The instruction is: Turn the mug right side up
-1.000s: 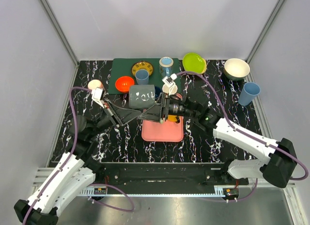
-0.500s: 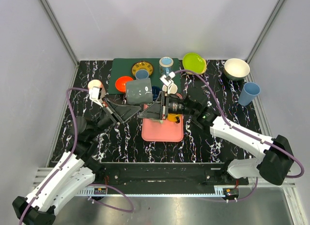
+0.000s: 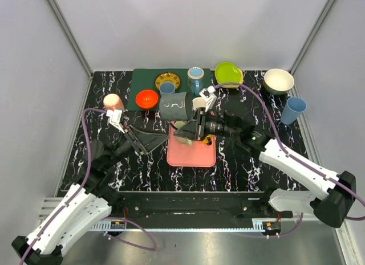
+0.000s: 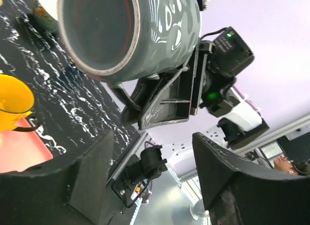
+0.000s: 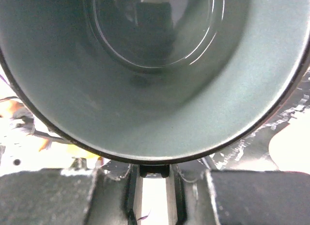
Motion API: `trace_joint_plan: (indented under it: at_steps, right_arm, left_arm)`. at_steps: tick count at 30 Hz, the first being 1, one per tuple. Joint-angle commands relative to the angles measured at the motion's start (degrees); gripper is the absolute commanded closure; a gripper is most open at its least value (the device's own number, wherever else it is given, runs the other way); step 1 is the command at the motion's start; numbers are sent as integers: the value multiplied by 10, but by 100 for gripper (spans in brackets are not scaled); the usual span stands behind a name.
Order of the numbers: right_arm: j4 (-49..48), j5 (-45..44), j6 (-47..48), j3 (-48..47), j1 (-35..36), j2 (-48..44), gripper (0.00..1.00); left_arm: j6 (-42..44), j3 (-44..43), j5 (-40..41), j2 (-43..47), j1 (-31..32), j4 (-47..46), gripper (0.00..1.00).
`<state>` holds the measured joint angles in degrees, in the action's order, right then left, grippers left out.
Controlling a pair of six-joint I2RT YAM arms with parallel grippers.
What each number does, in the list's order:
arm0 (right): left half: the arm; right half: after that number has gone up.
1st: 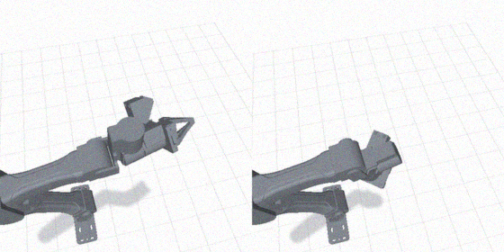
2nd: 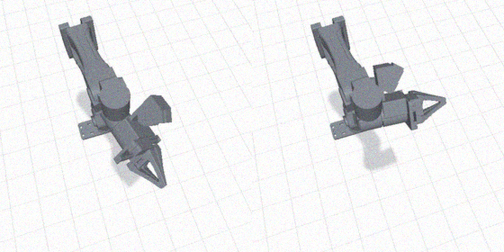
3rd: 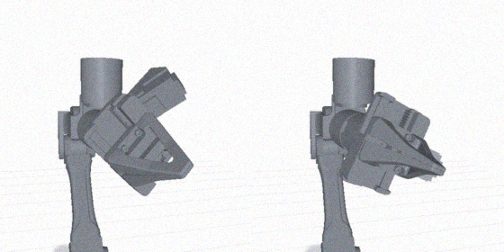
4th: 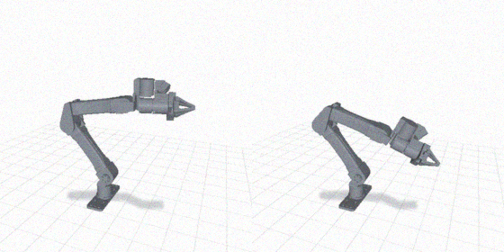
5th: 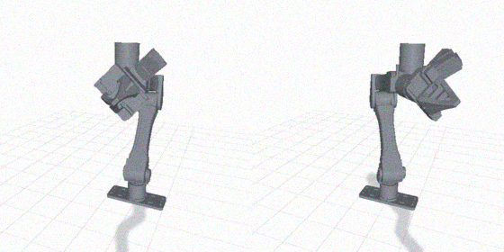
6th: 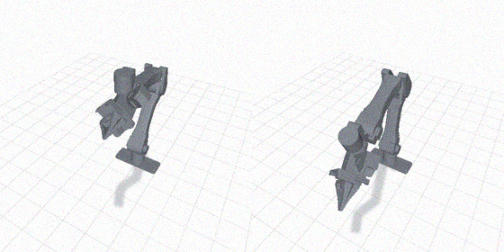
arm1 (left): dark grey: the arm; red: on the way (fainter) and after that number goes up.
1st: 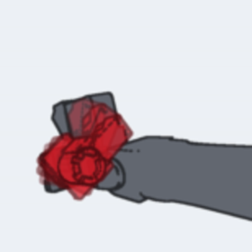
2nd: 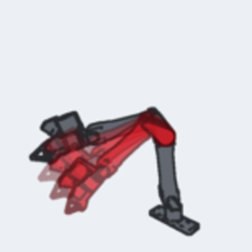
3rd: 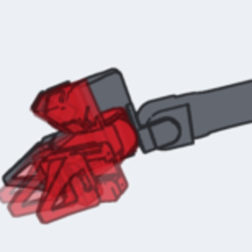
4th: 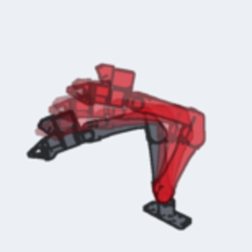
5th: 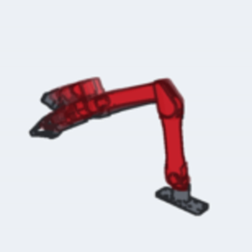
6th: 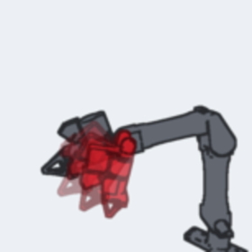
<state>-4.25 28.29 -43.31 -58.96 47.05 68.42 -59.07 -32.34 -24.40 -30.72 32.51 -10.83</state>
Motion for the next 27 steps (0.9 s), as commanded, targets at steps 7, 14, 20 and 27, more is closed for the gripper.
trace_joint_plan:
  at_steps: [7, 14, 20, 27]
  right_arm:
    - [342, -212, 216, -108, 32, -64, 100]
    - [499, -393, 213, -63, 159, -36, 100]
    - [523, -436, 148, -6, 170, -22, 100]
    - [524, -456, 134, 13, 171, 50, 100]
  left_arm:
    - [114, -74, 198, 24, 0, 247, 27]
    - [120, -93, 417, 59, 1, 402, 27]
    - [107, -84, 431, 37, 0, 432, 27]
    - [111, -71, 436, 29, 0, 433, 27]
